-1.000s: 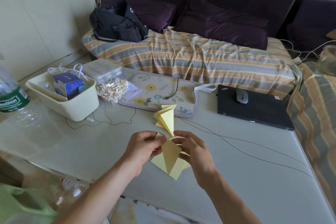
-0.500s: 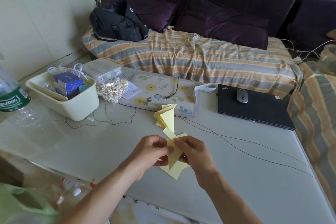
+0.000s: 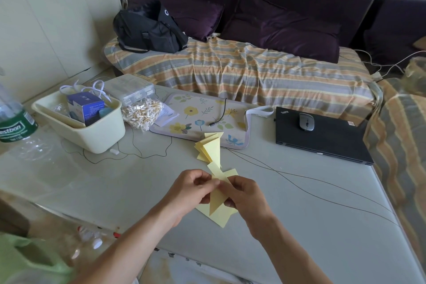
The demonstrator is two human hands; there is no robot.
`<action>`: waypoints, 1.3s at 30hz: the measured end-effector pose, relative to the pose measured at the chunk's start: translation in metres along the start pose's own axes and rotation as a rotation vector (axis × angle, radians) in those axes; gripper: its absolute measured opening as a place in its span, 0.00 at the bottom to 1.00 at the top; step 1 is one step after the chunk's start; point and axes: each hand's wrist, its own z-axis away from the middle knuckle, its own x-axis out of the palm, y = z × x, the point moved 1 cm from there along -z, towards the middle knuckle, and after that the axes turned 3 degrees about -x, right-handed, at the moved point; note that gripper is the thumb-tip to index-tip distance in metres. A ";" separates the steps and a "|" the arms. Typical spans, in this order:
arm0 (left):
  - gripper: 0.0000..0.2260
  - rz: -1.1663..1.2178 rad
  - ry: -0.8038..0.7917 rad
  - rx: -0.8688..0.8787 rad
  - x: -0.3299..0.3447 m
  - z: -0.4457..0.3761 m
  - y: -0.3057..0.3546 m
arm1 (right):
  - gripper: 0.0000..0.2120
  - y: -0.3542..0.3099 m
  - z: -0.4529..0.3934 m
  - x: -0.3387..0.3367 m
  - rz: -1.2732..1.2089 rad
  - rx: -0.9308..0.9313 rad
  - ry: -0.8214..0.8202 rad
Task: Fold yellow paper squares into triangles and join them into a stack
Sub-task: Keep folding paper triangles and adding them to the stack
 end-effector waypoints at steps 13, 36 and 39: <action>0.07 0.024 0.091 0.075 -0.004 -0.002 0.001 | 0.10 -0.001 0.001 0.003 -0.052 -0.049 -0.018; 0.14 -0.468 -0.131 0.159 0.006 0.006 0.005 | 0.12 0.002 -0.004 -0.002 -0.045 -0.064 0.136; 0.14 -0.485 -0.134 0.165 0.006 0.005 0.005 | 0.13 0.001 -0.004 -0.003 -0.097 -0.060 0.140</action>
